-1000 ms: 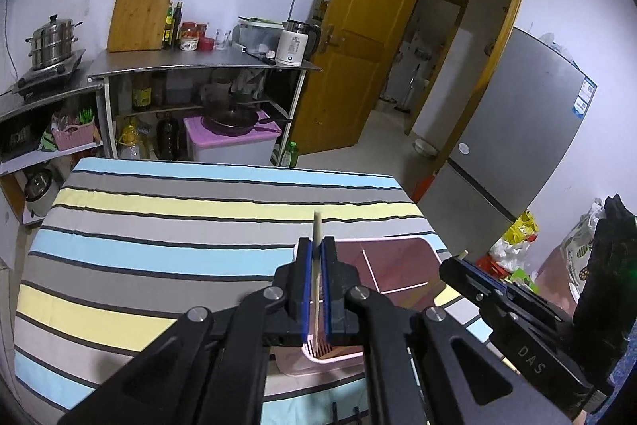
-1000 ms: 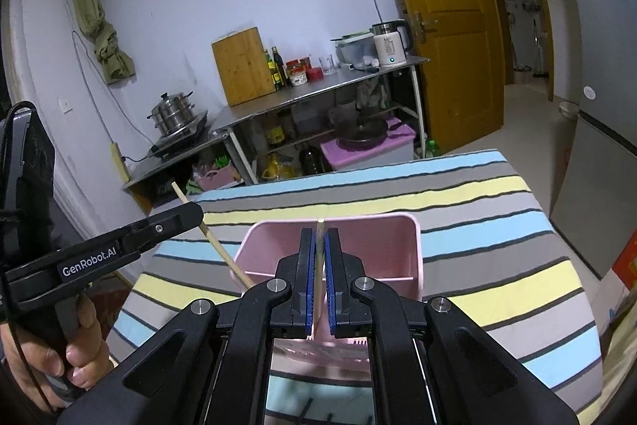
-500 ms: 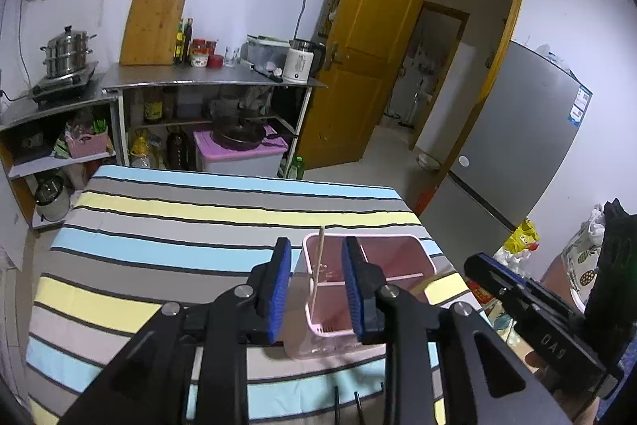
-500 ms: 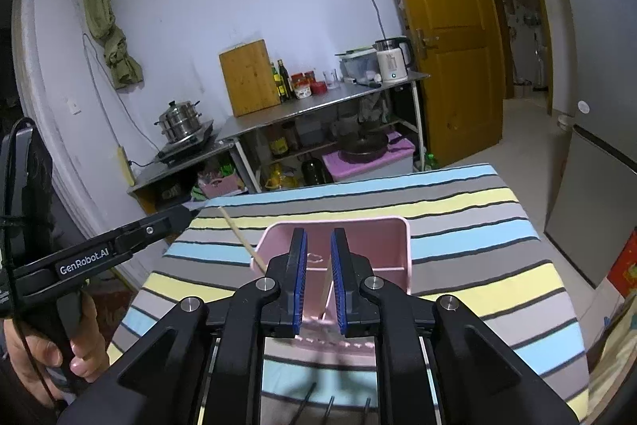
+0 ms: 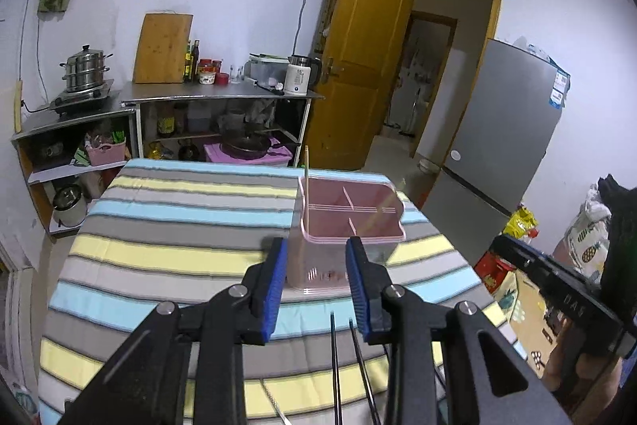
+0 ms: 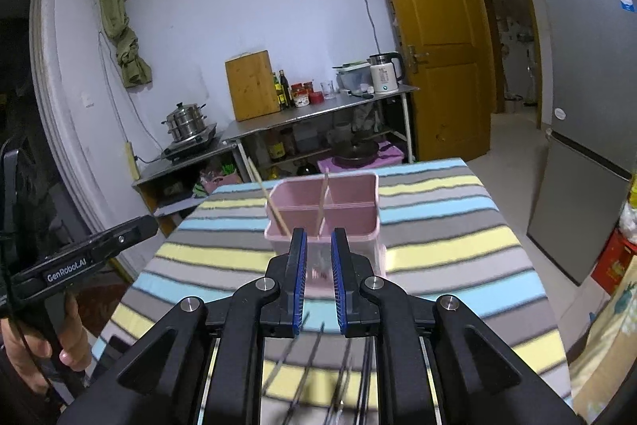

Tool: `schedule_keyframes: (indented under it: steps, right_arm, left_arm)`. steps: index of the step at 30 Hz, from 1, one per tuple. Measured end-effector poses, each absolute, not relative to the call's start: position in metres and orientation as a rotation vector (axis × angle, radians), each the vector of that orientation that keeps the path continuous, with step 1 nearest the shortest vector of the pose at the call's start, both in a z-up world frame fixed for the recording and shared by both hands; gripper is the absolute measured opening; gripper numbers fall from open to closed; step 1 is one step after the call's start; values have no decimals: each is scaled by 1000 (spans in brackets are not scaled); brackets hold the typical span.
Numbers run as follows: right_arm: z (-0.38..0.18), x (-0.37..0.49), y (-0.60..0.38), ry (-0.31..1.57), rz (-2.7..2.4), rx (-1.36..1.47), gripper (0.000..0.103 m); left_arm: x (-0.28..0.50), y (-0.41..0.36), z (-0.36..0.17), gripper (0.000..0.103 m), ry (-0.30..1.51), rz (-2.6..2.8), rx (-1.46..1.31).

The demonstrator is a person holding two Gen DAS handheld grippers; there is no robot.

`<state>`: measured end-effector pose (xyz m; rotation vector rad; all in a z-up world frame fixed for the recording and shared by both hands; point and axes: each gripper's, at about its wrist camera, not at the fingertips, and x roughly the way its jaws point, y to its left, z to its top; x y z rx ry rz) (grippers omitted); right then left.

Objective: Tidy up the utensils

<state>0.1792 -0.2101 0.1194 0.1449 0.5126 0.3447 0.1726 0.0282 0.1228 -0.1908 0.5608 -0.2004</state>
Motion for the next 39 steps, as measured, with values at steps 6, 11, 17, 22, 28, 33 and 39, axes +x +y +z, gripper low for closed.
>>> schedule_keyframes:
  steps: [6,11,17,22,28,33,39]
  right_arm:
    - [107,141,-216,522,341,127,13]
    - [97,121,-223,532,340,124,13]
    - [78,110,-232,570,334,141,13]
    - [64,112,-231,608,337,142,13]
    - [39,123,-223,679,341,136,12]
    - [12,139,-217,757,339,131,12]
    - [-13,161,-208,840,331,126,12]
  left_arm:
    - [134,29,103,32,579,-208,-182]
    - [110,26,84,32,609,-210,-165]
    - [103,27,61,32,671,-194,-179]
    - [104,24,42,32,717,-184,-198]
    - [114,23,15,32,791,-172,-228]
    - [128,26,-12,32,874,-149,-253]
    - [144,32,-37,32,950,-126,-289]
